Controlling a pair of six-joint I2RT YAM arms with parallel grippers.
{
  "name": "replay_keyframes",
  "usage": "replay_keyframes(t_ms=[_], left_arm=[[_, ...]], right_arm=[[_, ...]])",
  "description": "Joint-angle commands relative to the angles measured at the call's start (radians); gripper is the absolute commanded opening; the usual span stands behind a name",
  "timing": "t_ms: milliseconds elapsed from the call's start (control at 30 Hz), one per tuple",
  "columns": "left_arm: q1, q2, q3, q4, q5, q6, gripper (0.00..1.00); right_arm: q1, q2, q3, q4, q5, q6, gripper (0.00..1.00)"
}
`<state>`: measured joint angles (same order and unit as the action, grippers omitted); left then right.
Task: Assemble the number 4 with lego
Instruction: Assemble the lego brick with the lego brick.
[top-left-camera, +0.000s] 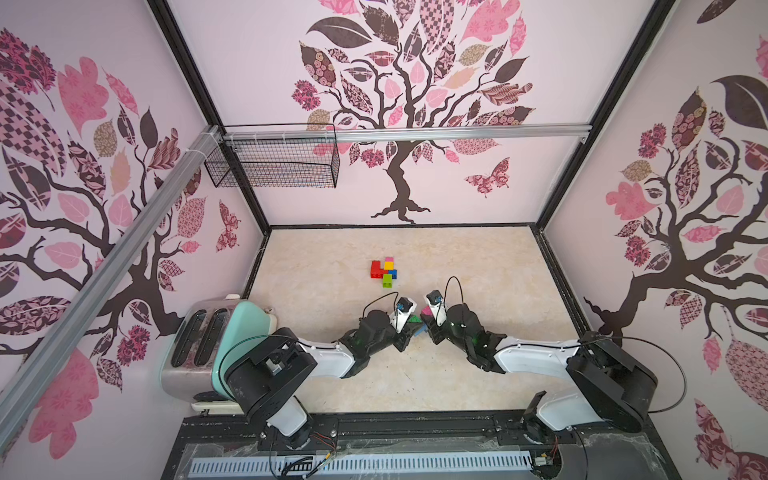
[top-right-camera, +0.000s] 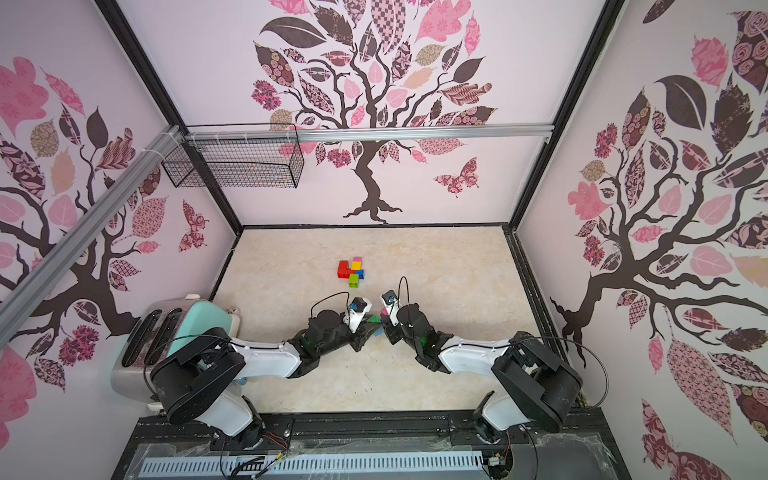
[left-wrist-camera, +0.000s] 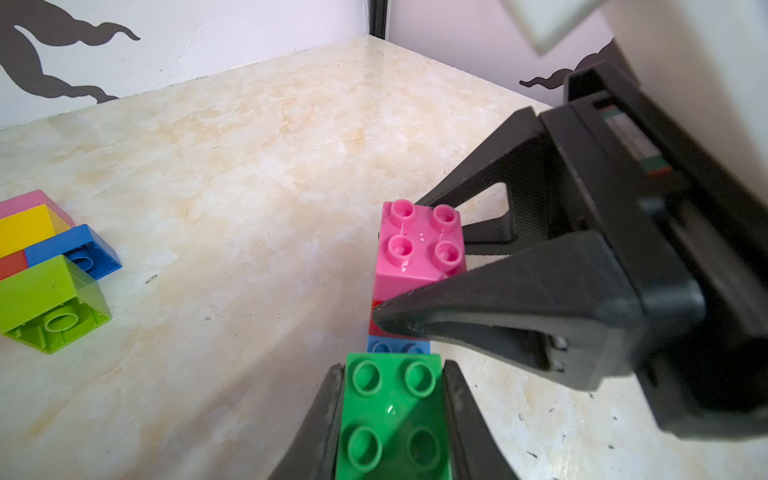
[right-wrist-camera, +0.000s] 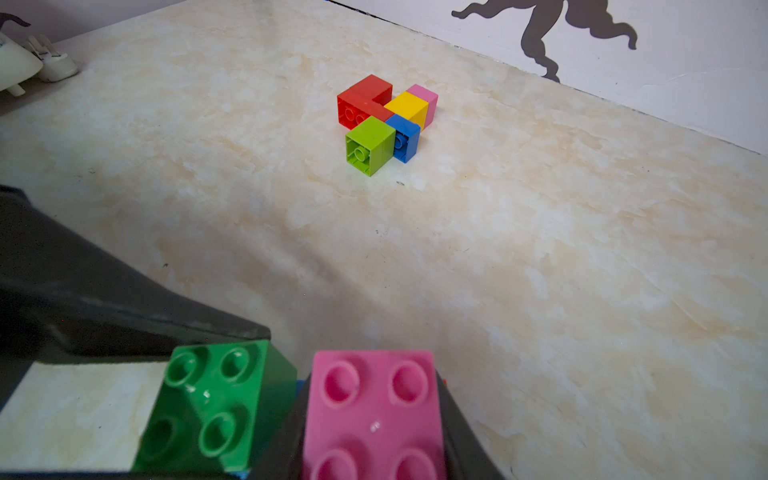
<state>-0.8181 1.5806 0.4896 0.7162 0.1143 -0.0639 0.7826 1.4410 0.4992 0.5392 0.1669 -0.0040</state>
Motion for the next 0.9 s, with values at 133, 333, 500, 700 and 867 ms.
replay_keyframes(t_ms=[133,333,500,700,867], left_arm=[[-0.025,0.057,-0.032,-0.103,0.008,0.035,0.0],[-0.039,0.067,-0.053,-0.077,-0.035,0.049,0.0],[-0.038,0.019,-0.075,-0.023,-0.016,-0.008,0.0],[-0.035,0.023,-0.073,-0.018,0.025,0.007,0.0],[-0.031,0.043,-0.074,-0.011,0.001,0.027,0.0]], right_arm=[[0.002,0.044,-0.04,-0.146,-0.01,0.015,0.0],[0.001,0.045,-0.039,-0.146,-0.008,0.017,0.0],[0.002,0.045,-0.039,-0.146,-0.01,0.016,0.0],[0.001,0.044,-0.039,-0.148,-0.011,0.016,0.0],[0.001,0.041,-0.041,-0.147,-0.013,0.015,0.0]])
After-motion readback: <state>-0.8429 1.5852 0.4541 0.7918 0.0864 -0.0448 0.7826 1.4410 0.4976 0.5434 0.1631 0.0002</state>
